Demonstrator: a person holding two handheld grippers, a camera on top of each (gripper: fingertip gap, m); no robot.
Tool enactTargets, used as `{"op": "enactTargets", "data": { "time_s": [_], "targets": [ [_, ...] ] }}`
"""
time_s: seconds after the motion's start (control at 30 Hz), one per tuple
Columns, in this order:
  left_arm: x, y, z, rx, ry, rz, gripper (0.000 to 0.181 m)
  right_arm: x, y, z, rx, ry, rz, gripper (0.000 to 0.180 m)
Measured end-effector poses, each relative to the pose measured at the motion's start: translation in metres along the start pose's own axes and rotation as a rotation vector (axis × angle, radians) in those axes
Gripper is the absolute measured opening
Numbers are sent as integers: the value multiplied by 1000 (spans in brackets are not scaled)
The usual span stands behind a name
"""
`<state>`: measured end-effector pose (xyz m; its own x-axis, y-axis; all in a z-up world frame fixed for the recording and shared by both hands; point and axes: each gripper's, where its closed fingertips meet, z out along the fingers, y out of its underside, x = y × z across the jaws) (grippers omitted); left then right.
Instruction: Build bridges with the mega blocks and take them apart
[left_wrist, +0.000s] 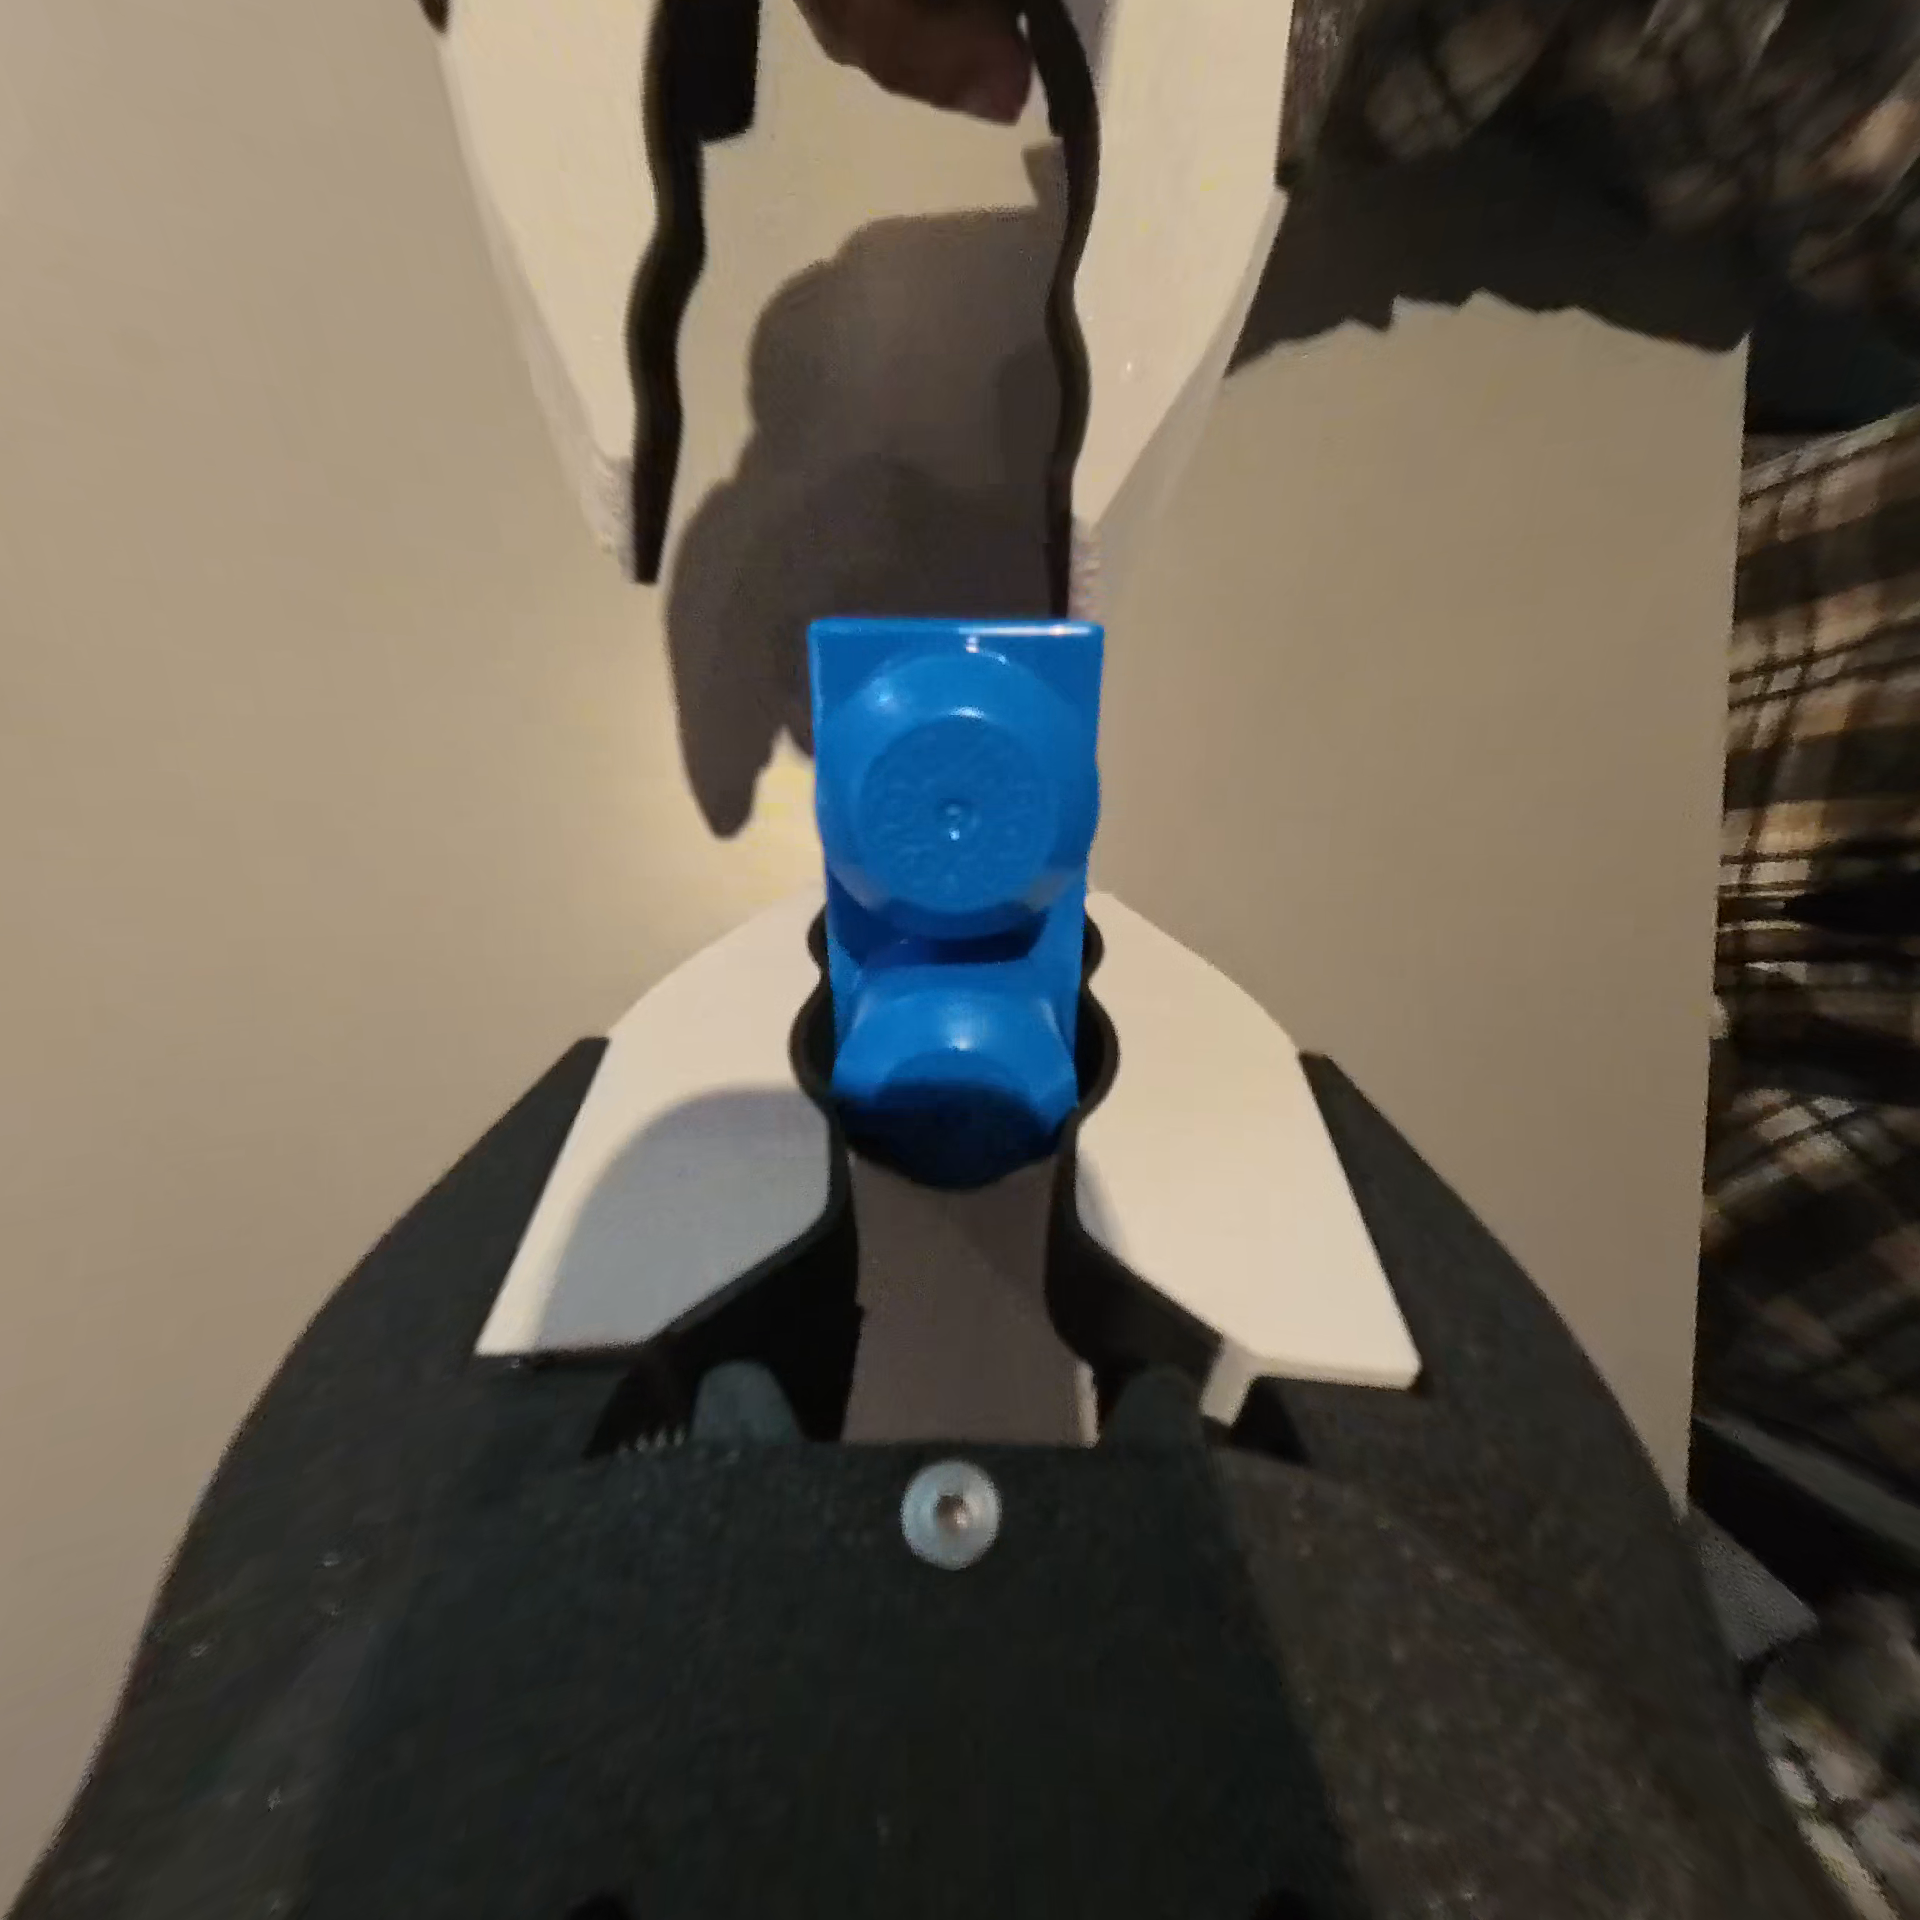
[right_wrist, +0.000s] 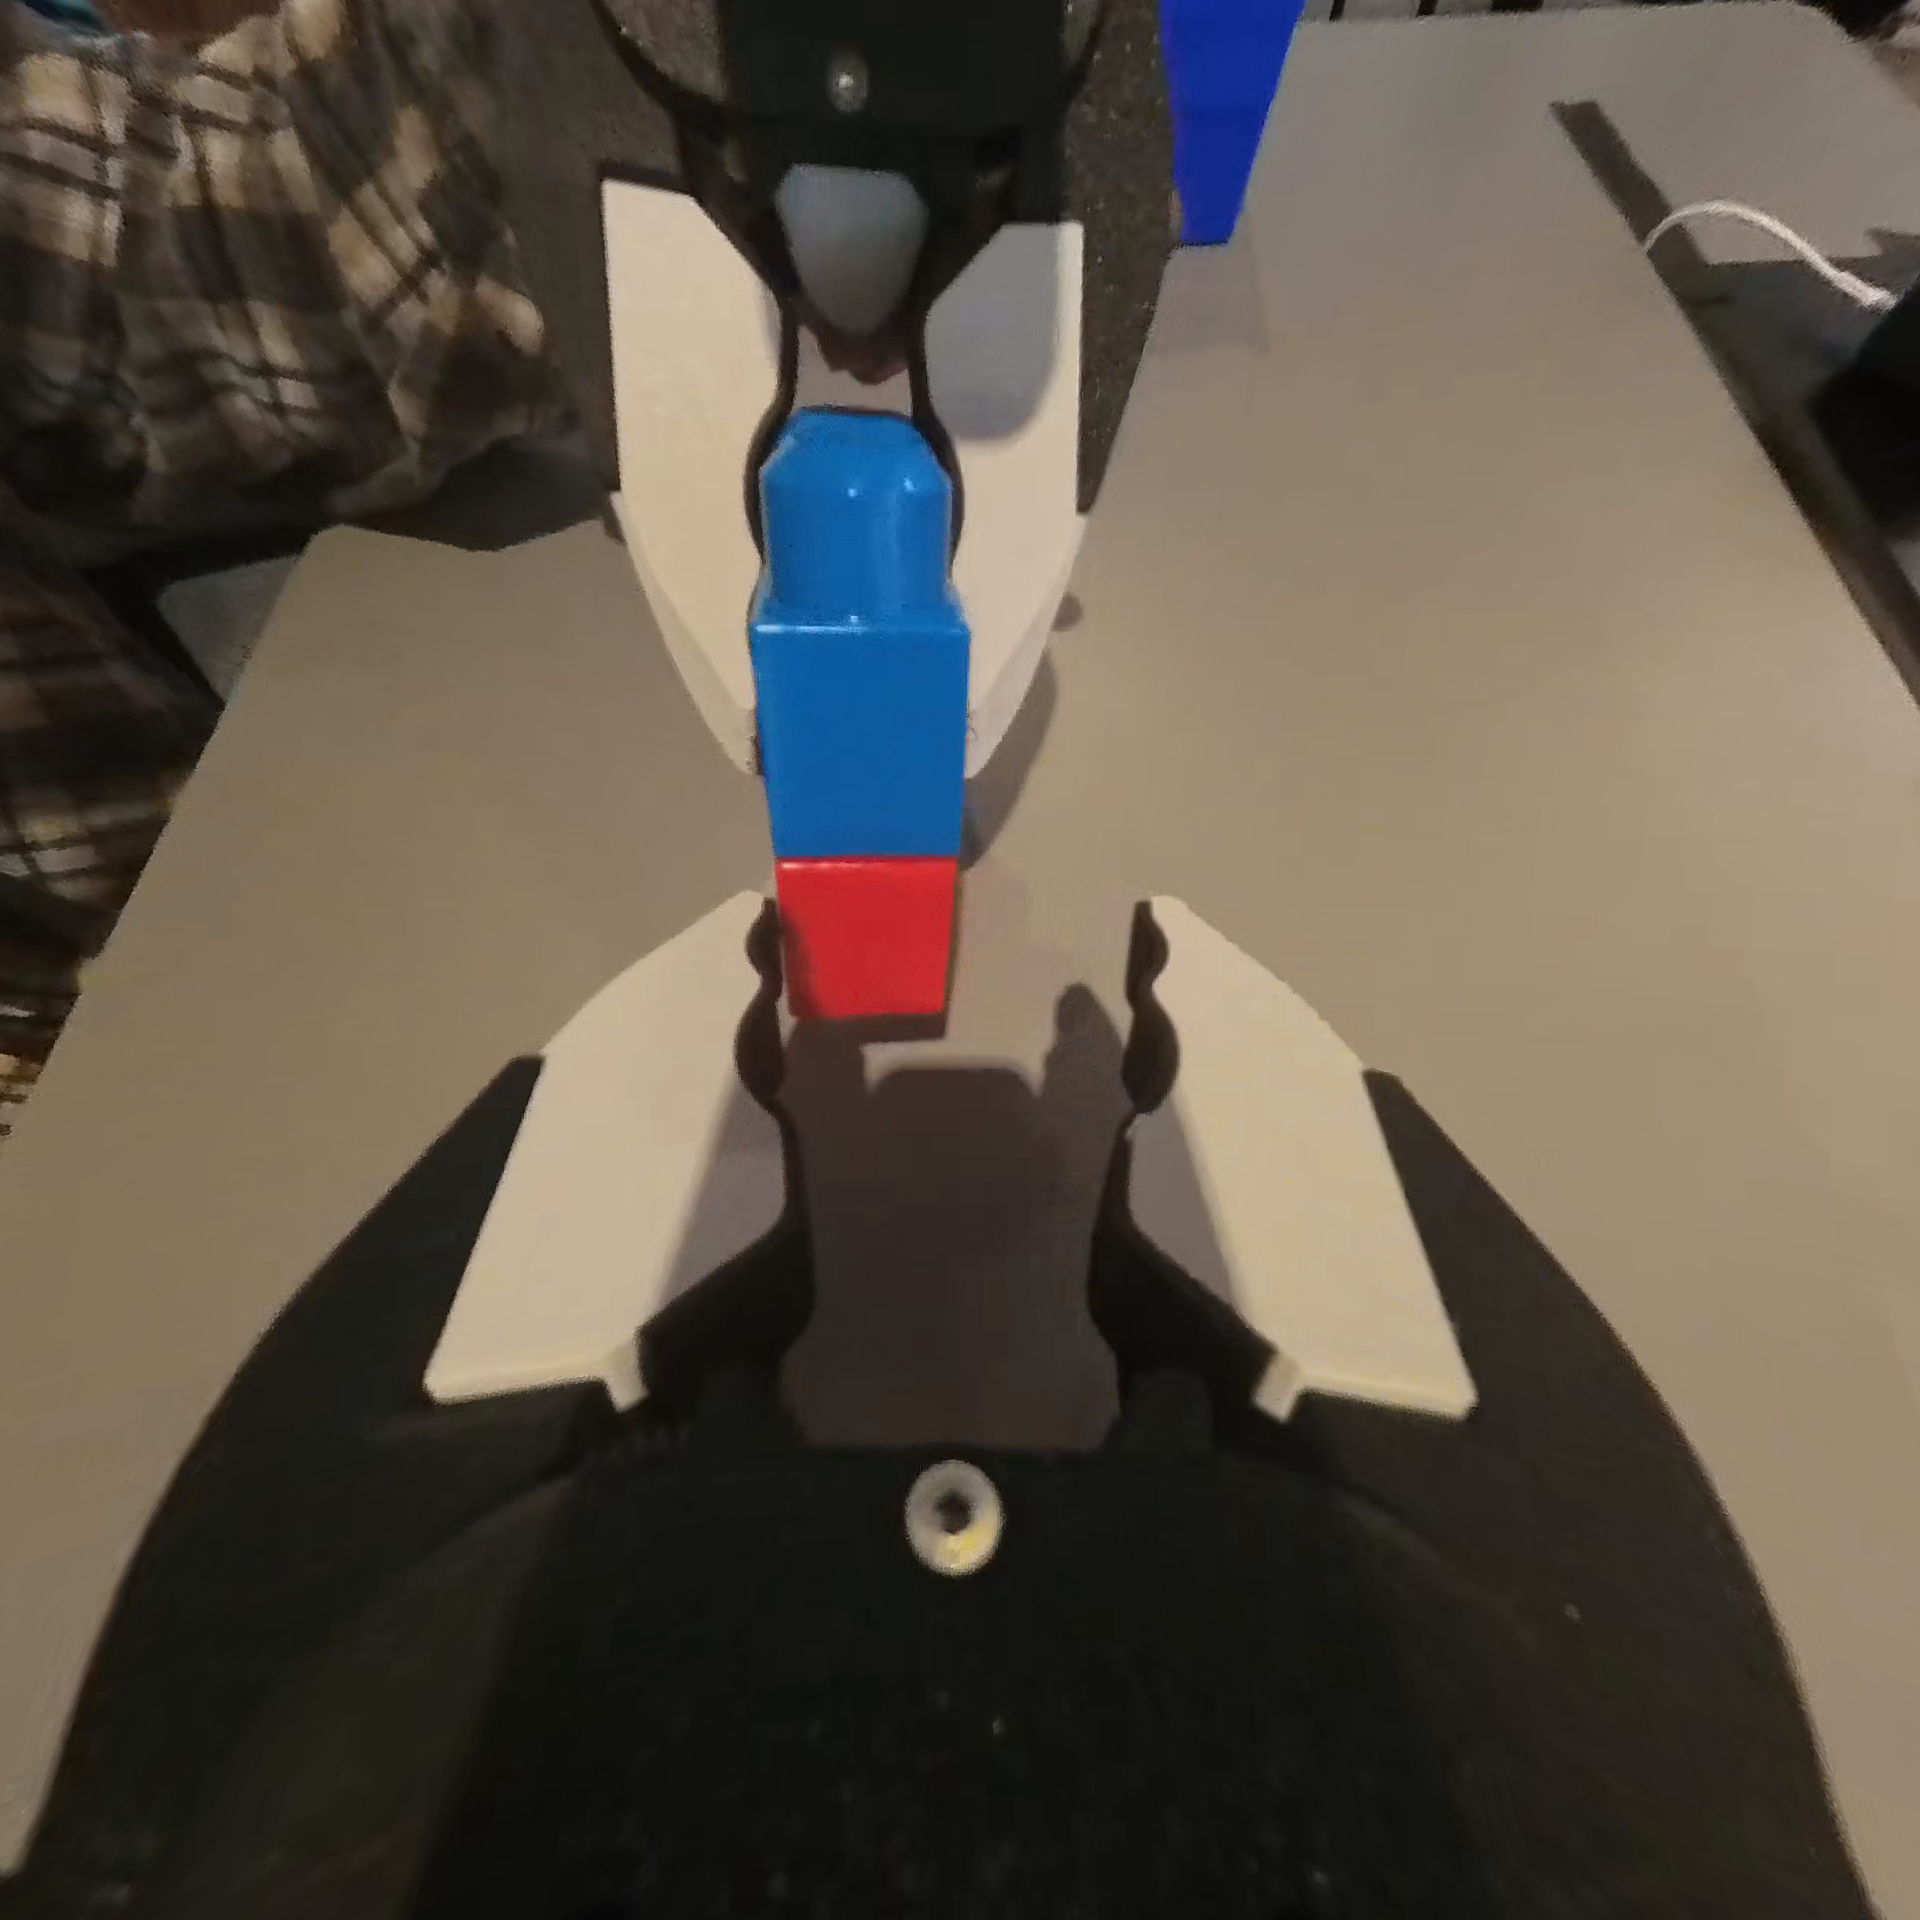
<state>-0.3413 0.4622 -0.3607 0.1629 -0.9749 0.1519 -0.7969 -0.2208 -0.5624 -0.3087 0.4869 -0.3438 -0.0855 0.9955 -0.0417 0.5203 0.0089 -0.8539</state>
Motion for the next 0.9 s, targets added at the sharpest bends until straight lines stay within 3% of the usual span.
{"op": "enactTargets", "data": {
  "time_s": [0.33,0.4,0.43,0.67,0.9],
  "targets": [
    [1,7,22,-185,16,-4,41,-13,-19,3,127,-45,34,60],
    [2,5,25,-178,22,5,41,-14,-17,12,115,-69,51,51],
    [1,5,27,-175,18,9,41,-18,-14,16,107,-100,60,37],
    [-2,7,33,-107,53,35,41,-18,9,28,40,-89,94,36],
    [5,30,1,27,173,-59,49,-19,12,30,-81,-55,74,36]
  ]
}}
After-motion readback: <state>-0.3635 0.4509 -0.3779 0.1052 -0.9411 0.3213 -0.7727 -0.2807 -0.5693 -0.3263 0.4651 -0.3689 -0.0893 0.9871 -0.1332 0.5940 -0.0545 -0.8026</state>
